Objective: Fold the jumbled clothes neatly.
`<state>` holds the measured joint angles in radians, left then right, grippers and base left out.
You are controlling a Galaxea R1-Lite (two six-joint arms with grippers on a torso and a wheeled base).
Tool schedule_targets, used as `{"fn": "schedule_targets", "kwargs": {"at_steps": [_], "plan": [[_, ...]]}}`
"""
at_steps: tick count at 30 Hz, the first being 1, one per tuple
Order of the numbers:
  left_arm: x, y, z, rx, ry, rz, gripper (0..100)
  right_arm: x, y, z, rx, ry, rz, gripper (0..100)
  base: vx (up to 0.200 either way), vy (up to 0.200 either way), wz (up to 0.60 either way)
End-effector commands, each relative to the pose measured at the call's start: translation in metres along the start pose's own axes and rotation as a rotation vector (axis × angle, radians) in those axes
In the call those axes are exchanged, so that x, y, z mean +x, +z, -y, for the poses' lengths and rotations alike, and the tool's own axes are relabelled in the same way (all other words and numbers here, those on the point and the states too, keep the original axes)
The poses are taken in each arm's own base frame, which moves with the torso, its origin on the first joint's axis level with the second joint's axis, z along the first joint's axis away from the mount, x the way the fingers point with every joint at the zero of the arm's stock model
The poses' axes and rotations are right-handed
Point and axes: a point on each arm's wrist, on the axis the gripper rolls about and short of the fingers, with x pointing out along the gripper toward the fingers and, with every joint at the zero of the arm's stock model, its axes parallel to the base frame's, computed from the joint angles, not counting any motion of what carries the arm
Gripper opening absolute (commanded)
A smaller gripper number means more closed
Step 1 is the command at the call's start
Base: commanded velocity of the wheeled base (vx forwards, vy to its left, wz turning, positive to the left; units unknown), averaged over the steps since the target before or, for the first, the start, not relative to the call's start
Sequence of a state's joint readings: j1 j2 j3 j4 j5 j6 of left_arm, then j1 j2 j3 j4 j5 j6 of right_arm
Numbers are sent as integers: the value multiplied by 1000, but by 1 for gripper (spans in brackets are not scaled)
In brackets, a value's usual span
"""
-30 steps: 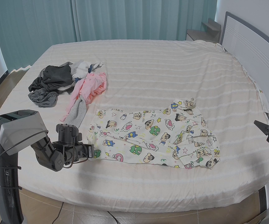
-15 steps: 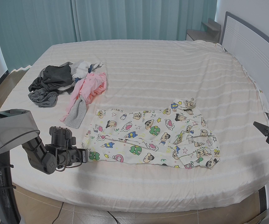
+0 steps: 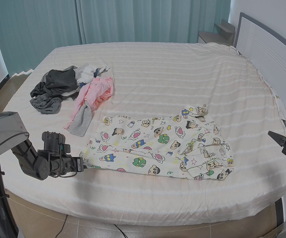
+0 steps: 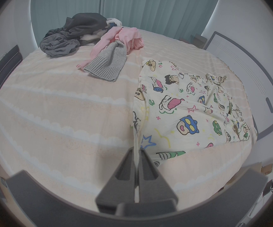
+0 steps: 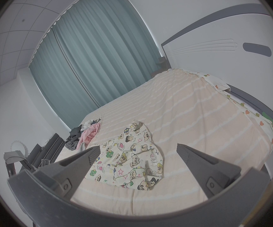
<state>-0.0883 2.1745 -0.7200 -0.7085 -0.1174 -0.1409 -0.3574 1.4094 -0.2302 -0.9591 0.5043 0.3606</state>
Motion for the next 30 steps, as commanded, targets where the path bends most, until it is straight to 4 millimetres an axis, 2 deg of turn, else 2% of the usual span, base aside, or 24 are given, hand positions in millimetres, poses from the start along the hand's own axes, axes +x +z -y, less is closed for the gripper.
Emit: {"fn": "schedule_targets", "kwargs": {"at_steps": [1,9,26,27,30], "plan": [[-2,0,-3,-7,8,1,0,0,0,0,1,0,-2,100,0,0,0],[-5,-17,-4,-10,10,-58,0,2,-1,1,5,-2,-10,100,0,0,0],[-7,-33,-2,-17,-24,-103,0,6,-5,5,17,-13,-35,100,0,0,0],[-7,-32,0,-15,-32,-93,100,5,-7,5,19,-13,-39,100,0,0,0],[-9,-32,0,-17,-35,-67,100,4,-9,5,21,-14,-46,100,0,0,0]]}}
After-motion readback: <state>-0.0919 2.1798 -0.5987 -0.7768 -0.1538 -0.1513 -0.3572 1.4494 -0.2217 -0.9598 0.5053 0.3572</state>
